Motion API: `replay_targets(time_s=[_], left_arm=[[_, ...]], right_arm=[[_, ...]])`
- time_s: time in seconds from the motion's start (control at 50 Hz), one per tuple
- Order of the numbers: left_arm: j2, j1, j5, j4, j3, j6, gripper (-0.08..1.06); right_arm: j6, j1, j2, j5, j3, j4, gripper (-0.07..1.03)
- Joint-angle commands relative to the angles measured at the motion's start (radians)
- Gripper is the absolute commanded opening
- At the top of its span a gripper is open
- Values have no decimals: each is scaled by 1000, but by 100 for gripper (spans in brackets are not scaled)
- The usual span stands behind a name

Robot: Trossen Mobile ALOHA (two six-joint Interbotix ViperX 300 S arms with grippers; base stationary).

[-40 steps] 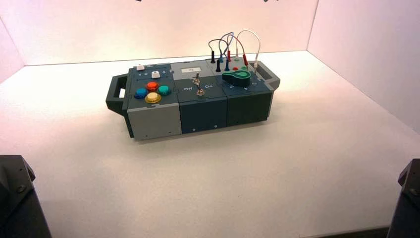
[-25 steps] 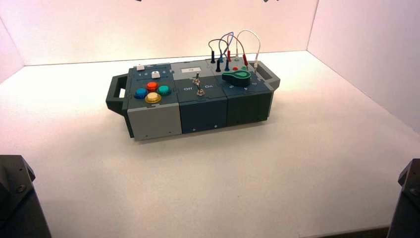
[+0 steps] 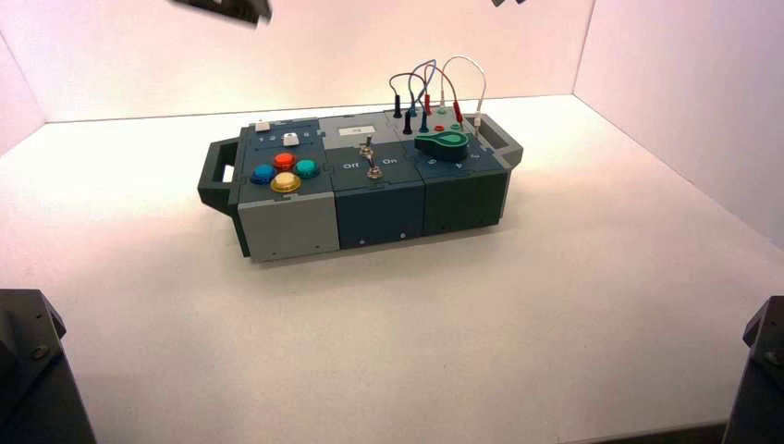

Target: Push the blue button with the left gripper.

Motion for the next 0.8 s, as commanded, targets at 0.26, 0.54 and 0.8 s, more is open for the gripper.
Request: replay_targets(time_s=[0.26,0.54,0.8], left_arm=[[55,49,14,3,-12,2,4],[149,104,58,6,-9,23,-3],[293,104,57,6,-51,46,-3]], right_arm=[[2,-2,-41,-8,-20,14,43],[8,-2,-40,-11,-20,40,43],[11,-2,-48,-20,-26,54,43]])
